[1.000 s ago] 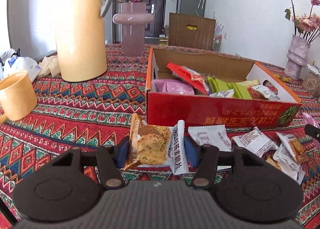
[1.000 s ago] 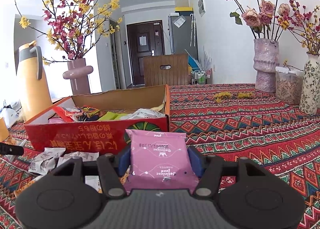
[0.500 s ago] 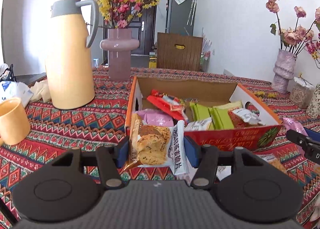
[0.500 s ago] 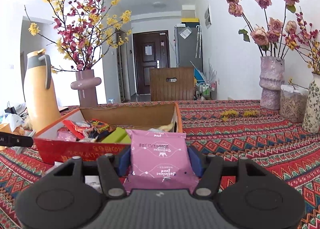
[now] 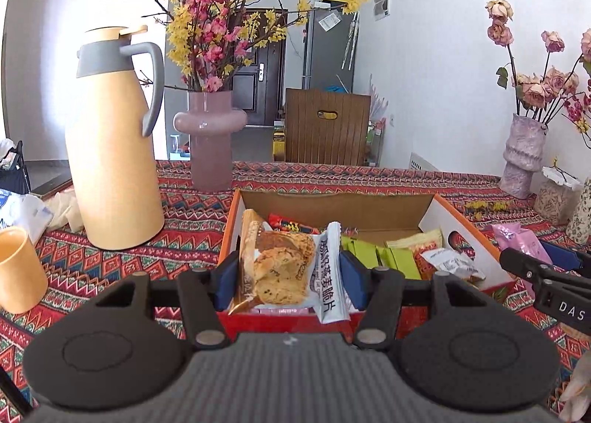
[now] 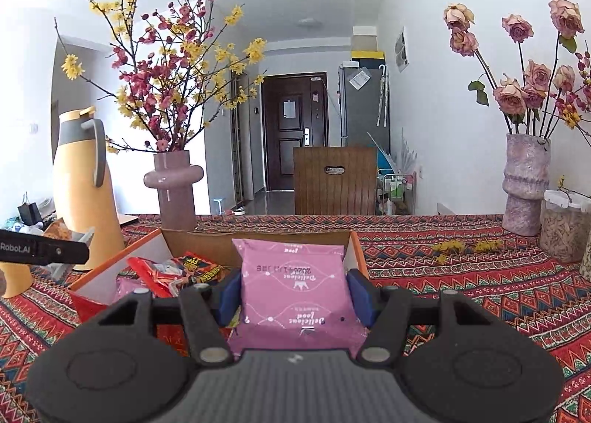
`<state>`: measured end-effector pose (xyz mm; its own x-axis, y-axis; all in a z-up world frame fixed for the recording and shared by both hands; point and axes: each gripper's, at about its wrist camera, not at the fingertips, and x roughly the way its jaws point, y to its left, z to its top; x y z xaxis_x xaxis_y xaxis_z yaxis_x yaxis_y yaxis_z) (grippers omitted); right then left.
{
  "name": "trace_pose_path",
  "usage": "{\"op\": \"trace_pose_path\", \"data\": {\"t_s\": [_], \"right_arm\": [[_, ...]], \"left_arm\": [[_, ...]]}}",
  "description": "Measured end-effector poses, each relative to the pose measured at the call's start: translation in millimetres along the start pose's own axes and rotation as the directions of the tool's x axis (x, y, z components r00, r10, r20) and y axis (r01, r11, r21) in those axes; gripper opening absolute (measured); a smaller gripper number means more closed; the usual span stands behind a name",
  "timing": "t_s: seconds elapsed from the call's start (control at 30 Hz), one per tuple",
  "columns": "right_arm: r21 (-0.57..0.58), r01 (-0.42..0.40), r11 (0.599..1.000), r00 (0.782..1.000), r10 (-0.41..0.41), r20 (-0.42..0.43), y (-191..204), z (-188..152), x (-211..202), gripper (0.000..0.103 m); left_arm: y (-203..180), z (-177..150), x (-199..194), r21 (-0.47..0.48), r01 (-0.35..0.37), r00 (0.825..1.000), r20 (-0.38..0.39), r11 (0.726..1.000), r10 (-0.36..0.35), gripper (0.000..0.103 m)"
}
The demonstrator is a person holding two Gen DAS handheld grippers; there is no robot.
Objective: Organize snacks
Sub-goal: 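Carry the cookie packet and pink packet over the box with both grippers, then open both grippers to drop the cookie packet and pink packet into the box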
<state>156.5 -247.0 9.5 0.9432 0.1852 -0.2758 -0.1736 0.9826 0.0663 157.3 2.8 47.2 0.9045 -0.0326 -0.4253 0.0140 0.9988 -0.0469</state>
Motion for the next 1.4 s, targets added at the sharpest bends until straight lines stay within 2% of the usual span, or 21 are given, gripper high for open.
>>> {"op": "trace_pose_path", "data": {"t_s": [0.5,0.73,0.97,1.03,1.17,1.2,1.27,1.3,1.37,1.4], "right_arm": [[-0.042,-0.002,0.999,1.0,0.002,-0.019,15.1,21.9,55.8,0.06],[-0.039,0.01,0.999,0.999,-0.012,-0.049,14.2,17.2,71.7,0.06],[-0.053,-0.001,0.999,0.997,-0.003,-0.082,17.1,10.5,80.4,0.06],[-0.056,-0.002,0.998,0.997,-0.002,-0.082,17.8,9.5,80.4,0.06],[-0.039,0.0,0.999,0.998,-0.002,-0.061,14.4,11.0,76.0,0.06],[-0.034,-0.002,0.999,0.998,0.0,-0.056,13.6,11.2,75.0,0.063],[-0.024,0.006,1.0,0.999,-0.007,-0.044,11.0,11.5,72.7,0.08],[-0.02,0.011,1.0,0.999,-0.012,-0.037,10.1,11.3,71.5,0.09],[-0.006,0.013,1.0,1.0,-0.013,-0.02,6.8,12.4,68.3,0.093],[0.004,0.01,1.0,1.0,-0.01,-0.014,4.8,12.8,67.0,0.099]], "left_arm": [[-4.3,19.8,44.9,-0.018,-0.021,1.0,0.011,1.0,0.021,0.058],[-6.1,12.2,67.8,-0.026,-0.065,0.998,0.017,0.998,0.065,0.058],[-4.3,4.5,79.8,-0.019,-0.063,0.998,0.009,0.998,0.063,0.058],[-3.0,3.0,80.5,-0.024,-0.052,0.999,0.009,0.998,0.053,0.062],[-1.9,1.3,71.9,-0.033,-0.049,0.998,0.049,0.998,0.05,0.085],[-2.3,1.3,69.4,-0.032,-0.052,0.997,0.062,0.998,0.054,0.087],[-2.7,1.2,65.8,-0.035,-0.061,0.995,0.081,0.998,0.064,0.103],[-2.4,1.0,64.0,-0.038,-0.064,0.994,0.091,0.997,0.067,0.103],[-2.1,1.0,61.7,-0.04,-0.059,0.993,0.099,0.997,0.063,0.103],[-2.0,1.1,61.3,-0.041,-0.058,0.993,0.099,0.998,0.061,0.103]]}}
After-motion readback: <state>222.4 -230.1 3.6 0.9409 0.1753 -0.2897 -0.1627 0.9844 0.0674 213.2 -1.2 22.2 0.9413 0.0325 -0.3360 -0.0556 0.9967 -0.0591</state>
